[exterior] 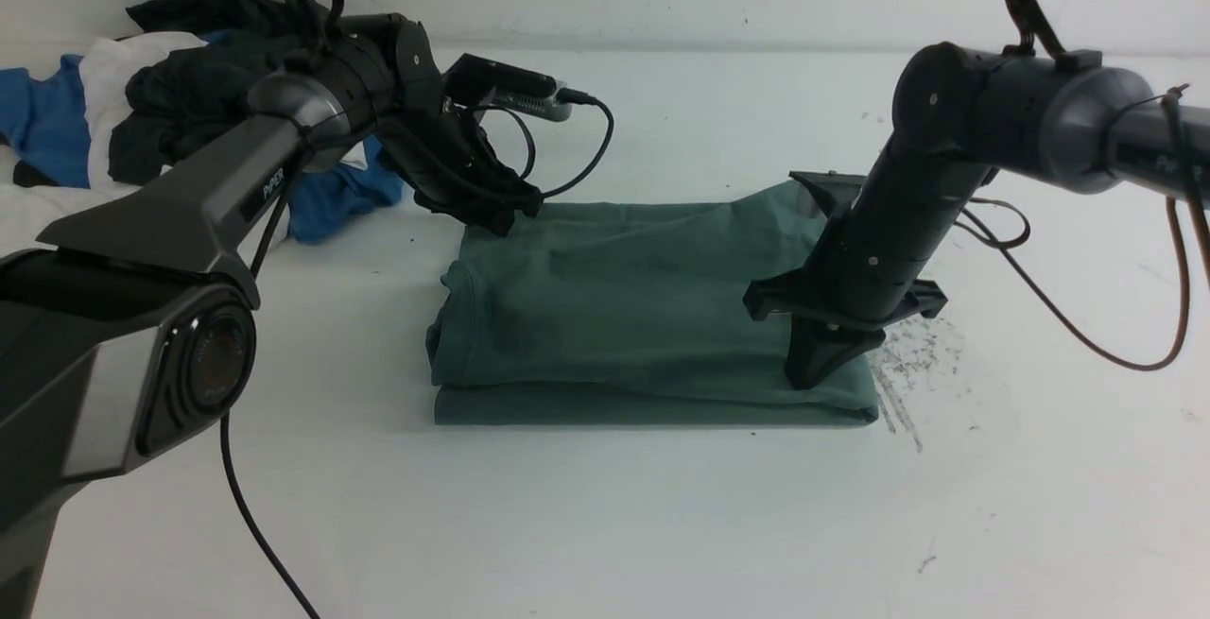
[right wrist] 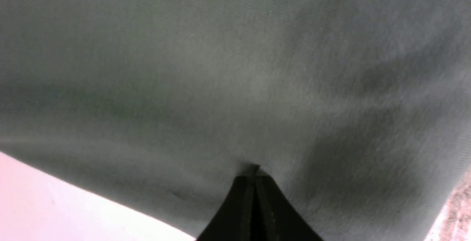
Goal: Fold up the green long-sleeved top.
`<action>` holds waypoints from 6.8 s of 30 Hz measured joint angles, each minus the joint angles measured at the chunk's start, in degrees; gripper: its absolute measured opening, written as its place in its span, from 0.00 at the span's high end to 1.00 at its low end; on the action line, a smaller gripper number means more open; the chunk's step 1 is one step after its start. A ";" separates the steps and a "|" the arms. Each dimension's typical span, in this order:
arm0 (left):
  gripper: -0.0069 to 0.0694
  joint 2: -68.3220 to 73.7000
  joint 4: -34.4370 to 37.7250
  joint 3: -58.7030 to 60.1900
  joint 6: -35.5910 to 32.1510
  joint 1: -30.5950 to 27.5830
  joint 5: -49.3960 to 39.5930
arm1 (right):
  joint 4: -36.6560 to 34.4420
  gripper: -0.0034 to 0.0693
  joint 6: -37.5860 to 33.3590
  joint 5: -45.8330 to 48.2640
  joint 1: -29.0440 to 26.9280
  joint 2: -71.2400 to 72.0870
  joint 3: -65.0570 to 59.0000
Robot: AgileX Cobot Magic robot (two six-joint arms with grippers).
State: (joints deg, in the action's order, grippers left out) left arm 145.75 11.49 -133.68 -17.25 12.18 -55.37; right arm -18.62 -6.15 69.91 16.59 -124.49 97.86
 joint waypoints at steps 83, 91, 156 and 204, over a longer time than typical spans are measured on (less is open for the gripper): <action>0.91 -23.82 0.07 17.24 5.86 4.57 -14.68 | 11.36 0.97 4.34 -0.20 -3.67 11.91 -3.59; 0.91 -46.31 -3.22 29.49 6.98 4.02 -15.29 | 11.98 0.97 2.44 0.74 -9.84 38.38 -4.68; 0.91 -132.48 -4.72 116.26 15.00 -4.37 33.20 | 8.35 0.97 -1.06 -71.17 -10.22 125.23 -80.56; 0.91 -146.34 -9.79 134.84 14.37 -11.63 34.08 | 9.73 0.97 -1.20 -68.05 -11.16 125.23 -80.61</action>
State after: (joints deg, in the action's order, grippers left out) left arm -0.60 1.70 1.15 -2.88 0.55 -21.28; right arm -8.89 -7.36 1.86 5.43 0.74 17.25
